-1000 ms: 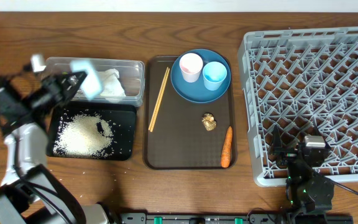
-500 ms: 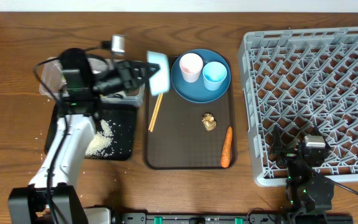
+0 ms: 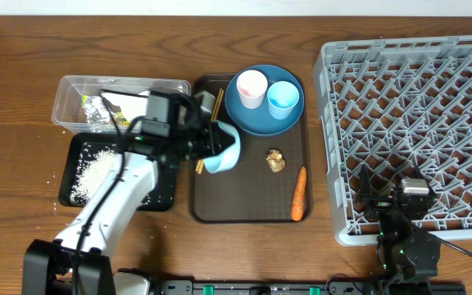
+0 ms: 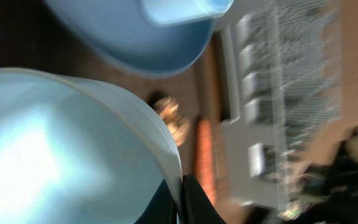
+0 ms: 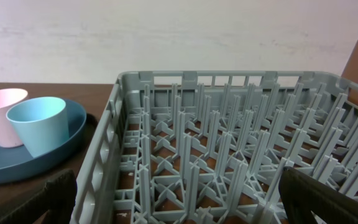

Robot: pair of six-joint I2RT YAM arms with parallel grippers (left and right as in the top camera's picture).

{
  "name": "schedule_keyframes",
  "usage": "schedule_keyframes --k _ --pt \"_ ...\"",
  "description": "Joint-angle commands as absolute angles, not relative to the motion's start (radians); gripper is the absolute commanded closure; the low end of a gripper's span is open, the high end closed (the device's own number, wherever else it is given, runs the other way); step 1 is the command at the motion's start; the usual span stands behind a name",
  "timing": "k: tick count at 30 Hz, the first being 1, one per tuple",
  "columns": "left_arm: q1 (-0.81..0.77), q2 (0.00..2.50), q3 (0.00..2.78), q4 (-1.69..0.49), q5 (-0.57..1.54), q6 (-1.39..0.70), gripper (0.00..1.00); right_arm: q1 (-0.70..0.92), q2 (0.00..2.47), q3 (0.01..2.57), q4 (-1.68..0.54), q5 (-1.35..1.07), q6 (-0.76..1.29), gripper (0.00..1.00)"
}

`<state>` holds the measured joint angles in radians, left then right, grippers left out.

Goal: Sort waste into correct bins and load items into the dishwasher rack
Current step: 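Carry the light-blue bowl right to the brown tray with the left gripper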

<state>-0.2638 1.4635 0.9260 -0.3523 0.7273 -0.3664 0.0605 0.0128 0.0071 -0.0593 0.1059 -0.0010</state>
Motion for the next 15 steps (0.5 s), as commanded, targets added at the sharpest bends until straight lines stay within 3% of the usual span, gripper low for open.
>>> schedule_keyframes --k 1,9,15 --pt "-0.356 1.464 0.933 -0.398 0.482 -0.220 0.94 0.054 0.012 0.006 -0.063 0.115 0.003 0.01" --pt "-0.543 1.513 0.933 -0.415 0.194 -0.149 0.94 0.054 0.012 0.006 -0.063 0.115 0.003 0.01" --pt "-0.576 1.568 0.933 -0.410 0.104 -0.132 0.88 0.054 0.012 0.005 -0.063 0.115 0.003 0.01"
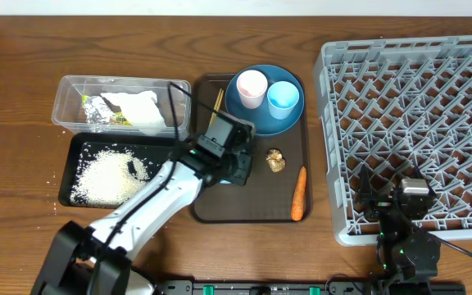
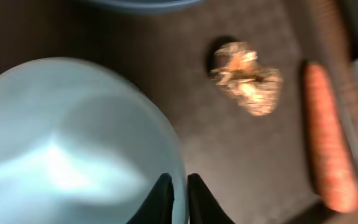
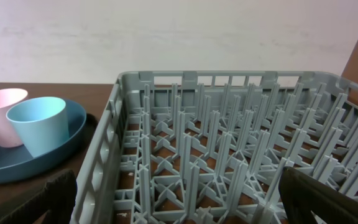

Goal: Sort waste into correct bins and load items into the dishwasher rack
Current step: 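Carry the light-blue bowl right to the brown tray with the left gripper, then lower the bowl onto the brown tray and open the left gripper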

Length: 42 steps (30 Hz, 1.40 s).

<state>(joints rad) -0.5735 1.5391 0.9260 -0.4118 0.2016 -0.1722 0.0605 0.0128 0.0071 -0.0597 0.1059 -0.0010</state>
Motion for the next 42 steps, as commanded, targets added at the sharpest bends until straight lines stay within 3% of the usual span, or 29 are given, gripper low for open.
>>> schedule_keyframes --k 1,4,8,16,29,42 --pt "-0.575 1.580 0.933 -0.408 0.104 -0.131 0.86 0.054 0.012 0.006 -0.063 0.115 0.003 0.01" --pt "-0.575 1.607 0.933 -0.397 0.104 -0.131 0.83 0.054 0.012 0.005 -0.063 0.115 0.003 0.01" --pt "-0.575 1.601 0.934 -0.380 0.103 -0.062 0.67 0.054 0.012 0.006 -0.063 0.115 0.003 0.01" --pt "-0.576 1.547 0.968 -0.377 0.128 -0.034 0.53 0.054 0.012 0.006 -0.063 0.115 0.003 0.01" --pt "-0.650 1.416 0.968 -0.356 0.149 -0.036 0.51 0.054 0.012 0.006 -0.063 0.115 0.003 0.01" --pt "-0.766 1.577 0.968 -0.153 0.149 -0.092 0.46 0.054 0.012 0.006 -0.063 0.115 0.003 0.01"
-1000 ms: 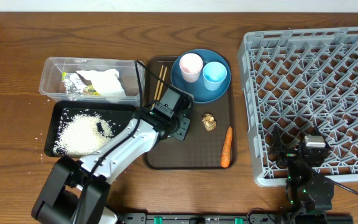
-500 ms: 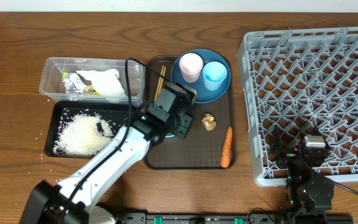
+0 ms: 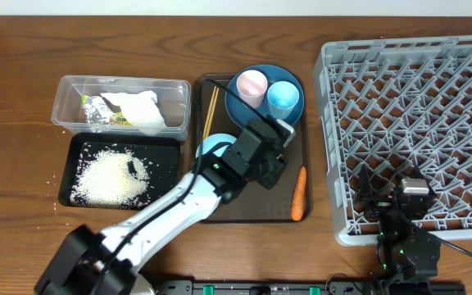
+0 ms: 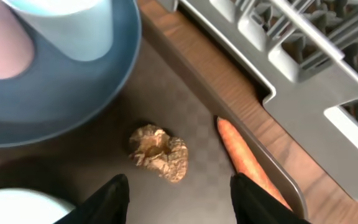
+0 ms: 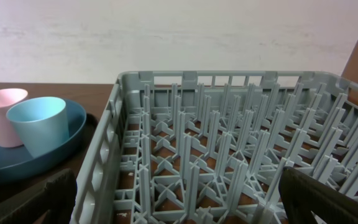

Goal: Sort waste into correct bins and load items into the dishwasher rack
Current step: 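Lower the bowl onto the brown tray and open the left gripper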

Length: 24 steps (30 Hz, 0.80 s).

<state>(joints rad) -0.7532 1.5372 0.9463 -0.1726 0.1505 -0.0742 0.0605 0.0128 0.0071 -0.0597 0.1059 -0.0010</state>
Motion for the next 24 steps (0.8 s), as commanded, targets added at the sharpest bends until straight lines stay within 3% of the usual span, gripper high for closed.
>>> schedule_keyframes --k 1,10,24 --pt "-0.772 1.592 0.968 -0.140 0.148 -0.092 0.46 0.054 0.012 0.006 -0.063 0.115 0.003 0.01" --pt "-0.778 1.729 0.968 -0.021 0.103 -0.232 0.47 0.054 0.012 0.006 -0.063 0.115 0.003 0.01" --pt "-0.778 1.762 0.967 -0.017 0.066 -0.176 0.47 0.054 0.012 0.006 -0.063 0.115 0.003 0.01"
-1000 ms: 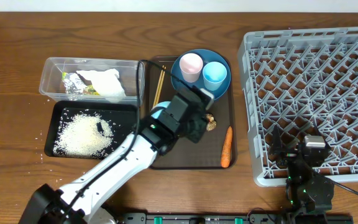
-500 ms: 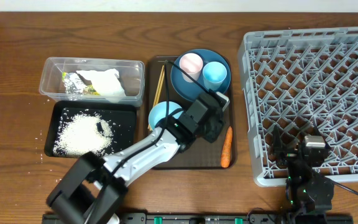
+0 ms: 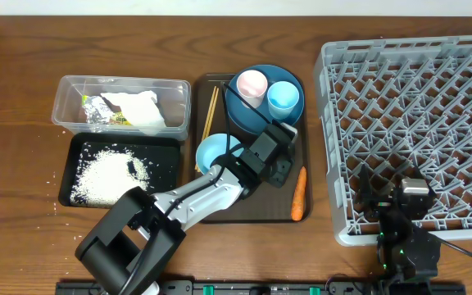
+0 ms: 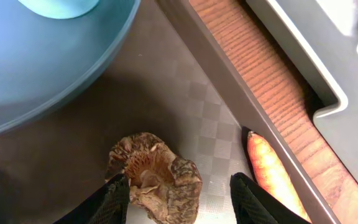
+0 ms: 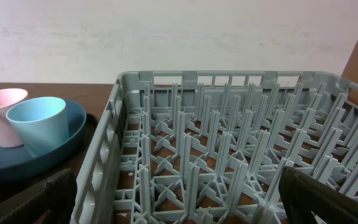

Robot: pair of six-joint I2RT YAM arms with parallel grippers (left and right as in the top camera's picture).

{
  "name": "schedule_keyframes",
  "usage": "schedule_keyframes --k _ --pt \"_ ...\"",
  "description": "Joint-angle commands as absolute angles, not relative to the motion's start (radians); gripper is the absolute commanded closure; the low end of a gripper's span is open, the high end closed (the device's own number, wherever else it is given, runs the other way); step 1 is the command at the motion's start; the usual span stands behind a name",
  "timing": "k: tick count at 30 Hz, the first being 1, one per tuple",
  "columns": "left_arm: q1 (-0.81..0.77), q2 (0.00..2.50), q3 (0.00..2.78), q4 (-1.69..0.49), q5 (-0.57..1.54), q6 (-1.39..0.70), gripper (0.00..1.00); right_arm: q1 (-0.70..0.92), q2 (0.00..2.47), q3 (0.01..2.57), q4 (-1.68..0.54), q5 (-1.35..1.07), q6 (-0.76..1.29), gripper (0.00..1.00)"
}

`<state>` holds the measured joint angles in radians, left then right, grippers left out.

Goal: Sort waste into correct bins and load items into the dishwasher rack
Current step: 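Lower the bowl onto the brown tray and open the left gripper, then grasp the gold foil ball on the brown tray with the left gripper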

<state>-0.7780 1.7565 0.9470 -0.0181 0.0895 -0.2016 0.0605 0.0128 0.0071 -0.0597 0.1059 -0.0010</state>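
Note:
A brown crumpled lump point(image 4: 154, 177) lies on the dark tray point(image 3: 211, 209). My left gripper point(image 4: 182, 205) is open low over it, one finger on each side. In the overhead view the left gripper point(image 3: 275, 161) hides the lump. A carrot point(image 3: 298, 193) lies just to the right, also seen as the carrot point(image 4: 272, 177). A light-blue bowl point(image 3: 215, 152) stands on the tray's left part. The blue plate point(image 3: 260, 119) carries a pink cup point(image 3: 251, 83) and a blue cup point(image 3: 283, 97). My right gripper point(image 5: 182, 205) is open at the grey rack point(image 3: 416, 106).
Chopsticks point(image 3: 211, 111) lie along the tray's left edge. A clear bin point(image 3: 121, 105) holding wrappers and a black bin point(image 3: 84, 197) with rice stand left of the tray. The rack's corner point(image 4: 334, 56) is close to the carrot. My right arm point(image 3: 404, 221) sits at the rack's near edge.
My left gripper has come down closer to the brown lump, which now fills the gap between the open fingers. The bowl, carrot, cups and right arm have not moved.
My left gripper was shut on the light-blue bowl, tilted at the tray's left edge by the bins. Then it held the bowl over the tray's middle. Later the bowl stood on the tray and the gripper was open above the lump, where it is now lower.

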Motion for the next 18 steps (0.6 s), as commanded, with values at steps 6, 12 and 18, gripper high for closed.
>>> schedule_keyframes --k 6,12,18 --pt "-0.778 1.816 0.967 -0.013 0.065 -0.141 0.41 0.054 0.012 0.005 -0.063 0.115 0.003 0.01" --pt "-0.778 1.850 0.967 0.028 0.058 -0.127 0.32 0.054 0.012 0.006 -0.063 0.115 0.003 0.01" --pt "-0.778 1.850 0.967 0.033 0.059 -0.128 0.43 0.054 0.012 0.005 -0.063 0.115 0.003 0.01"
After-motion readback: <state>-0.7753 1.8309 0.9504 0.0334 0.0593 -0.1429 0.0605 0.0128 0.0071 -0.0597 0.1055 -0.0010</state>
